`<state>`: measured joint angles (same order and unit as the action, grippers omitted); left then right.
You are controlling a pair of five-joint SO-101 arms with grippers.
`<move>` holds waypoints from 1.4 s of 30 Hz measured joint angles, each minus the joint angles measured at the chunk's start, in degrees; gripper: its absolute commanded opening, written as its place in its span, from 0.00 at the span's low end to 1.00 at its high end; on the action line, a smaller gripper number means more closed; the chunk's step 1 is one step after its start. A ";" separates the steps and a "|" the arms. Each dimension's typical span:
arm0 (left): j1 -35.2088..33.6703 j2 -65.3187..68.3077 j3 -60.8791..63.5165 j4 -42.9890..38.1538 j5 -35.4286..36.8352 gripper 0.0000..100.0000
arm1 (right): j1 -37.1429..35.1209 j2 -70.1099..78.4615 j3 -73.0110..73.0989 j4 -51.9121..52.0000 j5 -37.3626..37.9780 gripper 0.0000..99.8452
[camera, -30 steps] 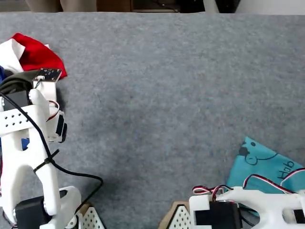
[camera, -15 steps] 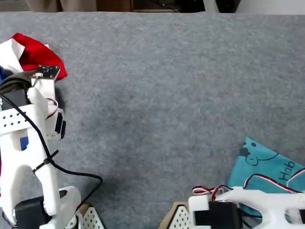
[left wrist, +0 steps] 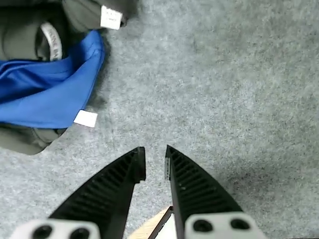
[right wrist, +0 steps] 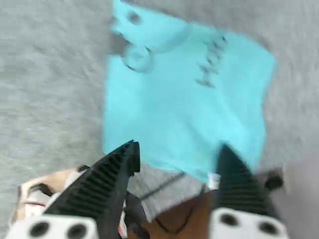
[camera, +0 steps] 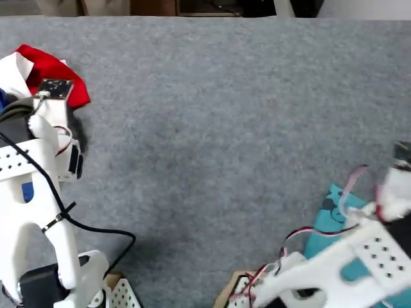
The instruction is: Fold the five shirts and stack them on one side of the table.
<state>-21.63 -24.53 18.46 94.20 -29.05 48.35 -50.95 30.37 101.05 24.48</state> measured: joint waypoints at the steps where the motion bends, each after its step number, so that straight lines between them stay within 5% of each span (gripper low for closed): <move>1: -0.79 0.00 -0.18 0.09 0.00 0.09 | -3.69 -0.62 0.35 0.00 -2.02 0.01; 12: -3.69 0.00 -0.26 0.26 0.00 0.09 | -48.44 -0.97 2.73 0.09 -27.43 0.01; 22: -5.45 0.00 -0.26 0.26 1.58 0.09 | -71.56 9.93 0.79 -10.29 -38.24 0.01; 33: -14.59 2.20 -9.93 -2.20 11.43 0.19 | -80.88 34.64 -23.38 -16.44 -37.89 0.01; 42: -26.29 25.76 -28.40 -8.44 11.87 0.19 | -80.88 48.44 -38.15 -14.77 -37.45 0.01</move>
<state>-47.91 1.23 -9.93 85.76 -17.19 -32.53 -2.51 -7.78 86.29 -12.97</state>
